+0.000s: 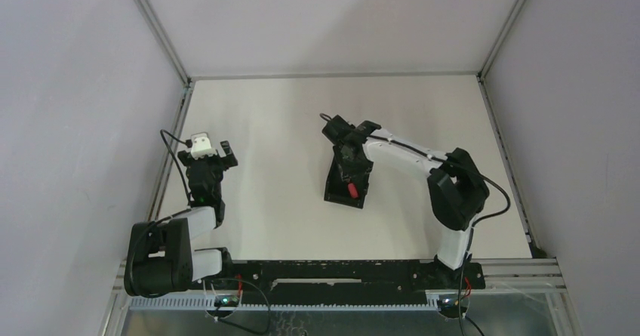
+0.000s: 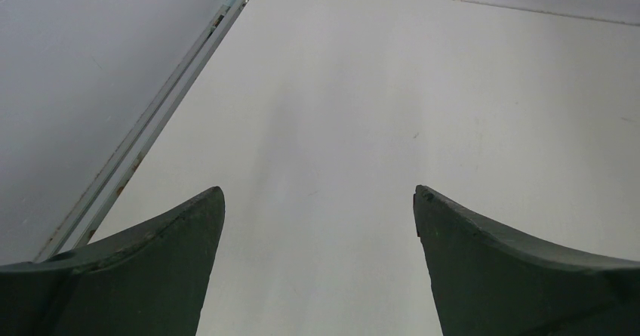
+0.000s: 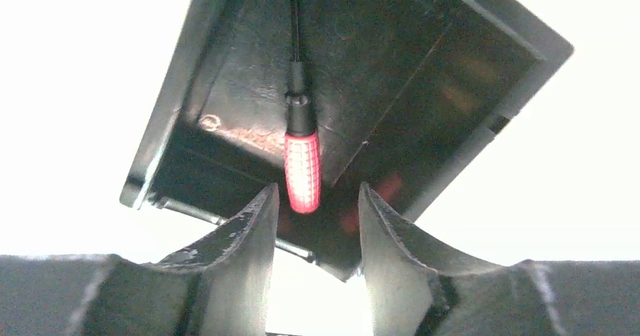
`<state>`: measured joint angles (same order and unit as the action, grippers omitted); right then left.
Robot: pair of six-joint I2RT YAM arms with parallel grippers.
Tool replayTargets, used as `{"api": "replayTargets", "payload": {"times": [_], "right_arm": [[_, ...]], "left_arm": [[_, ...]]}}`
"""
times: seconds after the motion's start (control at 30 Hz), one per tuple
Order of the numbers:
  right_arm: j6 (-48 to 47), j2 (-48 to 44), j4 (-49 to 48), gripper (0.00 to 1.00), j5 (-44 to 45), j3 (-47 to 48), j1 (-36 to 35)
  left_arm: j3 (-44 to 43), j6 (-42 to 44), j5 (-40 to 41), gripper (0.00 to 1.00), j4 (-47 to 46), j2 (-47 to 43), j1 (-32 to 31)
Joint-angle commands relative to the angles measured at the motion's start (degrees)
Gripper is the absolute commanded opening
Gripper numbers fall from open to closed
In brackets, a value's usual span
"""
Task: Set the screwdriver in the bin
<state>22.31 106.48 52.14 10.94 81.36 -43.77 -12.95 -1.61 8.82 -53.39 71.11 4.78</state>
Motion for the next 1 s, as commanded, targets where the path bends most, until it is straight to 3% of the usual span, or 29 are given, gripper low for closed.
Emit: {"api": "replayTargets", "payload": {"times": [0.0, 0.03, 0.07, 0.1, 0.13, 0.3, 0.43, 0.63, 0.97], "right_arm": [[-1.4, -10.4, 2.7, 0.51, 4.6, 6.4, -1.0], [-2.2, -12.5, 2.9, 0.55, 4.8, 7.0, -1.0], [-3.0, -14.7, 2.7, 0.66, 4.8, 7.3, -1.0], [-4.0, -17.0, 2.1, 0.94, 4.7, 7.4, -1.0], [-4.9, -19.7, 1.1, 0.99, 4.9, 7.1, -1.0], [-9.7, -36.5, -12.4, 1.00, 6.2, -3.9, 0.5], [-6.8, -49.2, -24.4, 1.00, 1.7, -17.9, 9.4], [-3.5, -59.6, -29.0, 1.00, -3.2, -33.9, 22.0], [0.1, -68.9, -33.7, 1.00, 2.0, -51.6, 23.2]], "left_arm": [[-0.7, -0.4, 0.2, 1.00, -1.3, -0.7, -0.4], [-0.6, -0.4, 0.2, 1.00, -1.3, -0.7, -0.4], [-0.6, -0.4, 0.2, 1.00, -1.3, -0.7, -0.4], [-0.7, -0.4, 0.2, 1.00, -1.3, -0.7, -0.4], [-0.7, -0.4, 0.2, 1.00, -1.3, -0.7, -0.4], [-0.6, -0.4, 0.2, 1.00, -1.3, -0.7, -0.4], [-0.6, -0.3, 0.2, 1.00, -1.3, -0.7, -0.4], [-0.7, -0.4, 0.2, 1.00, -1.2, -0.8, -0.4], [-0.6, -0.4, 0.2, 1.00, -1.3, -0.7, -0.4]]}}
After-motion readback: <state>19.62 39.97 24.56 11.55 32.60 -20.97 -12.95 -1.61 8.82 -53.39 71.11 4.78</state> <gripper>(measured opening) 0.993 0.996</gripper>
